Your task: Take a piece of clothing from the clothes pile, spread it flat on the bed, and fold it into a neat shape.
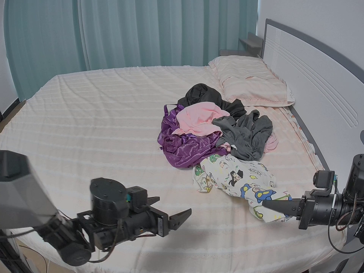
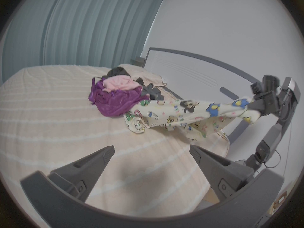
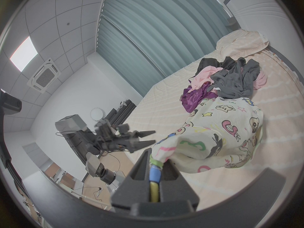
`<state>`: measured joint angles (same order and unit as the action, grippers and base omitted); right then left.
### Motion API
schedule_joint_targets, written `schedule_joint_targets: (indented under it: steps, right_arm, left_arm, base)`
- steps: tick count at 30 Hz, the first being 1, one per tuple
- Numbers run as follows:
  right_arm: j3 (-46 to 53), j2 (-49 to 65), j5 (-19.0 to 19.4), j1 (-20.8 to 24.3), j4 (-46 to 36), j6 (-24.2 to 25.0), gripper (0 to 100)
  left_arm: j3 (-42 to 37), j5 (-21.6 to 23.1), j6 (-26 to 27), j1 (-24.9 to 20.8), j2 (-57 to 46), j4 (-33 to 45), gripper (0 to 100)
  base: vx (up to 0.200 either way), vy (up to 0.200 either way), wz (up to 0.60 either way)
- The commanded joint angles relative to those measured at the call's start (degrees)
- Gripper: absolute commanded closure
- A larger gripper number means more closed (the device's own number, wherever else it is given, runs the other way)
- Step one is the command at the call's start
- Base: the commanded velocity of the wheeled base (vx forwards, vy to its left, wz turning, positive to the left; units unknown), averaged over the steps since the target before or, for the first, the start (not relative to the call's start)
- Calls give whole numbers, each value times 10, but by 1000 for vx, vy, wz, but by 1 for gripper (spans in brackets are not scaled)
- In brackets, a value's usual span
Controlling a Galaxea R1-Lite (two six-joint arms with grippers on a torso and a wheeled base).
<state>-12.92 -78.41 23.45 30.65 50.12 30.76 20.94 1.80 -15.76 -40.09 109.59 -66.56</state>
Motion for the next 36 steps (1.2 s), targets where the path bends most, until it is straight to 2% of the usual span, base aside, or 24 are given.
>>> schedule_joint_targets:
  steps: [1, 5, 10, 17, 21, 30, 33, 36]
  right_arm:
    - [-22, -23, -3, 35, 1, 4, 100]
    - [-26, -26, -3, 35, 1, 4, 100]
    - [-29, -30, -10, 33, 1, 3, 100]
    - [-40, -34, -86, 57, -1, 9, 100]
    - [-57, -35, -149, 87, -4, 34, 100]
    - [-69, -35, -177, 122, -6, 50, 100]
    - [-73, -31, -199, 147, -7, 51, 100]
    - [-72, -28, -206, 161, -8, 51, 100]
  left_arm:
    - [84, -65, -43, -44, 169, -49, 0]
    - [131, -99, -57, -46, 188, -49, 0]
    - [139, -101, -59, -53, 194, -49, 0]
    - [178, -104, -59, -60, 221, -49, 0]
    - [190, -104, -65, -67, 227, -49, 0]
    - [223, -104, -117, -82, 224, -73, 0]
    - [240, -106, -117, -86, 227, -78, 0]
    - [255, -117, -117, -86, 229, -78, 0]
  base:
    - [0, 0, 0]
    - [0, 0, 0]
    - [0, 0, 0]
    - [0, 0, 0]
    - [0, 0, 0]
    - [0, 0, 0]
    - [0, 0, 0]
    - [0, 0, 0]
